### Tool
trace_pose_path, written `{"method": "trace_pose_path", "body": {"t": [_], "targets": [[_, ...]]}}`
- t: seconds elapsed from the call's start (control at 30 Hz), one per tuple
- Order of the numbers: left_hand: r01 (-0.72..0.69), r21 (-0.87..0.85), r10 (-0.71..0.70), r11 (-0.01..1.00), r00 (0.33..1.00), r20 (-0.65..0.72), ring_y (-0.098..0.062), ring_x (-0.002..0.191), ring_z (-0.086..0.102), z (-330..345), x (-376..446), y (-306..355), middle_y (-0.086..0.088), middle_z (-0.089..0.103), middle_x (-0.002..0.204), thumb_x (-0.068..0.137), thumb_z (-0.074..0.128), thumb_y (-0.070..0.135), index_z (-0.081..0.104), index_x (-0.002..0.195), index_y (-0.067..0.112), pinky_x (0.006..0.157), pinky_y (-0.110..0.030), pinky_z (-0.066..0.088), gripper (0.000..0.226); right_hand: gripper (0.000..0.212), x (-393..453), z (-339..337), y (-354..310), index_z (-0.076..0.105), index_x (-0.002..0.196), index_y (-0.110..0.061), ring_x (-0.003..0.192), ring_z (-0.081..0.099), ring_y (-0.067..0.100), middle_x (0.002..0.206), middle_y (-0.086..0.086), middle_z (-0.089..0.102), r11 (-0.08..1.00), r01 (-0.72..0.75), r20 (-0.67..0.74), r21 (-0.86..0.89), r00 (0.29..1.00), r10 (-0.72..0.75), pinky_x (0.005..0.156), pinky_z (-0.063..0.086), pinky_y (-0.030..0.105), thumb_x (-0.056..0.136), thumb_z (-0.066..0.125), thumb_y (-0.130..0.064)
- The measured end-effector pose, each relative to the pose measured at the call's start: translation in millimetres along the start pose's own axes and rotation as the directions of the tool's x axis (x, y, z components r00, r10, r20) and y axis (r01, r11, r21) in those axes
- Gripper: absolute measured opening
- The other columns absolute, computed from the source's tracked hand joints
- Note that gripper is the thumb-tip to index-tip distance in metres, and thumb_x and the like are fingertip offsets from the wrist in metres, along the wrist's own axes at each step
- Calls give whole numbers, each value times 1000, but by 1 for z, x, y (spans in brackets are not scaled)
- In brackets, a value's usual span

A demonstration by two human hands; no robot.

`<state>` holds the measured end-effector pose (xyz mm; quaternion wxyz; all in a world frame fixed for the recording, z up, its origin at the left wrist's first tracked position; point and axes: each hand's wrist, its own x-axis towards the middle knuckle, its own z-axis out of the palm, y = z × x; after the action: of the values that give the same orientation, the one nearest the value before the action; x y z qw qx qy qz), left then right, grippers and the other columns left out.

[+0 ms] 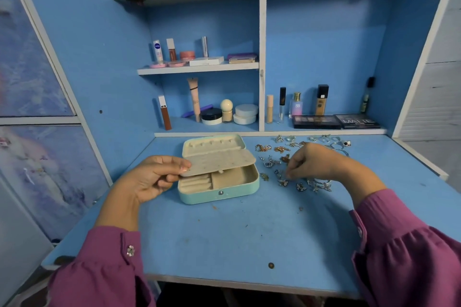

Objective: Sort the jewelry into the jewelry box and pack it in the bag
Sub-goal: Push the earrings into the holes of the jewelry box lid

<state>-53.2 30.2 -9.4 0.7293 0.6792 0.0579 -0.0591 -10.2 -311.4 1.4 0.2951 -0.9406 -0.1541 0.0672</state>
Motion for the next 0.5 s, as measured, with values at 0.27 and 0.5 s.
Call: {"method": "trace_pose_path", "body": {"t": [0.27,0.5], "targets": [[-7,31,8,1000,999,-44,-1,33,32,3,3,0,-3,56,52,83,53,-12,73,62,2,29,-9,20,32,6,2,5,-3,77,75,-27,69,63,1,70,-18,70,998,32,22,-48,999,-31,70,54,24,75,78,-22],[-8,24,9,1000,999,-45,-2,34,34,3,3,0,-4,56,54,83,54,-12,72,65,2,29,-10,21,30,9,3,8,-5,77,82,-28,76,64,2,78,-17,70,995,36,55,-91,998,-31,77,54,27,74,79,-25]]}}
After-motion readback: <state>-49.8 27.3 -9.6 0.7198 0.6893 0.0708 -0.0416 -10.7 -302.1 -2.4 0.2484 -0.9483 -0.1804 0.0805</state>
